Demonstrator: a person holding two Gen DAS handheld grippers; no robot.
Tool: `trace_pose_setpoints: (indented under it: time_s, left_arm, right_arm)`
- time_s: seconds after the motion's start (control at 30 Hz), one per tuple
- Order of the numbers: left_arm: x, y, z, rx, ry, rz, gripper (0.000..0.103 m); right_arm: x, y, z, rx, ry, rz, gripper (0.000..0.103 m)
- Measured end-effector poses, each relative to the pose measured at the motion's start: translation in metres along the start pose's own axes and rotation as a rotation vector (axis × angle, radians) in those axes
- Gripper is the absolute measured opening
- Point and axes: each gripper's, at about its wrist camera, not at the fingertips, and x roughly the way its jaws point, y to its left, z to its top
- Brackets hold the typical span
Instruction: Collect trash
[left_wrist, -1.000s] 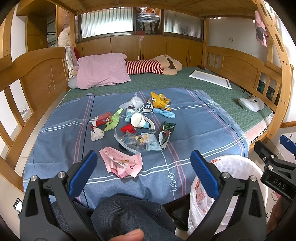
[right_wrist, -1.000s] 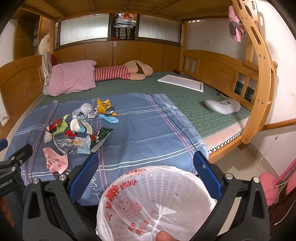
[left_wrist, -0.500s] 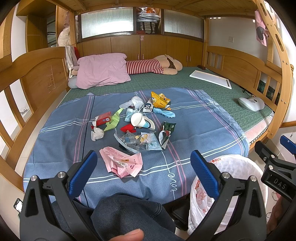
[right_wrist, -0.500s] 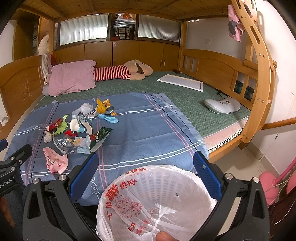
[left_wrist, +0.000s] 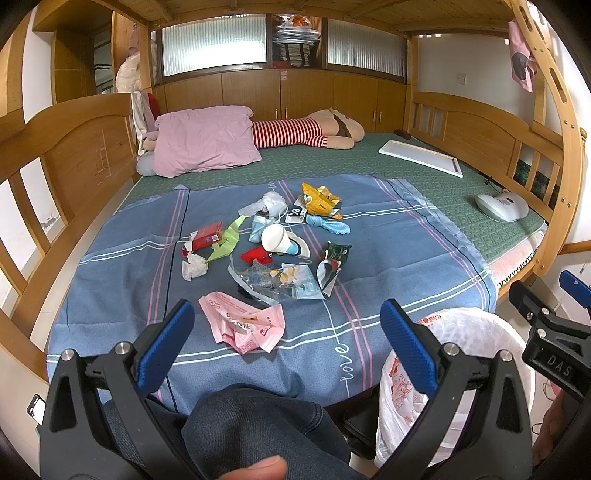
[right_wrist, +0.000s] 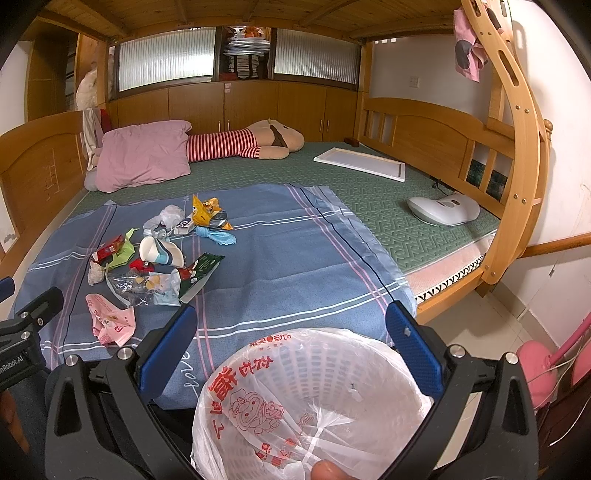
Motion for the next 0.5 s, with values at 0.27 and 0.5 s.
trace_pose_setpoints:
  time_s: [0.27, 0.5]
  left_arm:
    - [-0.001, 0.002, -0.006, 0.000, 0.002, 0.003, 0.100]
    - [0.011, 0.010, -0.010, -0.018, 0.028, 0.007, 0.100]
  right_arm:
    - [0.001, 0.000, 0.000, -0.003, 0.001, 0.001, 0.100]
    - [0.001, 0.001, 0.000, -0.007, -0.003, -0.008, 0.100]
